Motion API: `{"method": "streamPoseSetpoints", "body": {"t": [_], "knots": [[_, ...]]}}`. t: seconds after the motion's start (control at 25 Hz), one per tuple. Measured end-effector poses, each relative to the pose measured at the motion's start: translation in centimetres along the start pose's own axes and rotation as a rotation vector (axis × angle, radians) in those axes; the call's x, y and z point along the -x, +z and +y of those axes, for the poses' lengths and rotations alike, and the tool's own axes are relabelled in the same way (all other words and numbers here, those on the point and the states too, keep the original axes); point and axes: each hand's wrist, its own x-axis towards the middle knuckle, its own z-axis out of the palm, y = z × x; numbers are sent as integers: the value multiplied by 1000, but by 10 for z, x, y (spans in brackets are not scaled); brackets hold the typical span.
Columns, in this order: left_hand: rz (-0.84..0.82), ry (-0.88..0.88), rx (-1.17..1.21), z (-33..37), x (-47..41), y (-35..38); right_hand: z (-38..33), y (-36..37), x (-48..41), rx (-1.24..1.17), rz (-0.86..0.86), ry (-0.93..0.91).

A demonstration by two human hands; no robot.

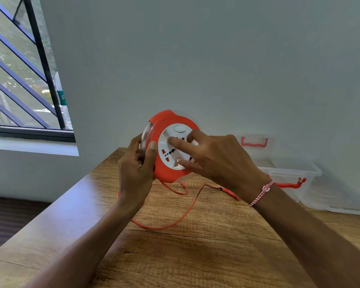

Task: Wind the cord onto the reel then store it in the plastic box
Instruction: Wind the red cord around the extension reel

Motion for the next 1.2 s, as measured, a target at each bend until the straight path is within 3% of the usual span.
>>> {"method": "streamPoseSetpoints", "body": {"t": [0.08, 0.2, 0.32, 0.44, 0.6, 0.68, 0.8, 0.92, 1.04, 1.2], "knots": [[-1, 4, -11, 2, 1, 0, 0, 3, 1, 18, -14, -9], [-22, 28, -22, 5, 2, 1, -1, 7, 3, 47, 96, -5], [-26, 60, -35, 5, 4, 2, -7, 10, 2, -57, 65, 108], [-15, 75, -42, 4, 6, 4, -20, 10, -2, -315, 171, 445], [-15, 92, -42, 5, 8, 6, -35, 13, -9, -1109, 116, 1034], [-9, 62, -13, 4, 7, 5, -32, 11, -9, -976, 118, 953], [15, 38, 12, 3, 2, 1, -17, 7, -4, -429, 211, 518], [34, 29, 20, 4, -1, -1, -4, 4, -2, -146, 130, 137], [7, 19, 16, 3, 0, 0, 1, 4, 0, -7, 37, 10], [-13, 42, -18, 4, 3, 2, -2, 7, 4, 28, 143, -3]]}}
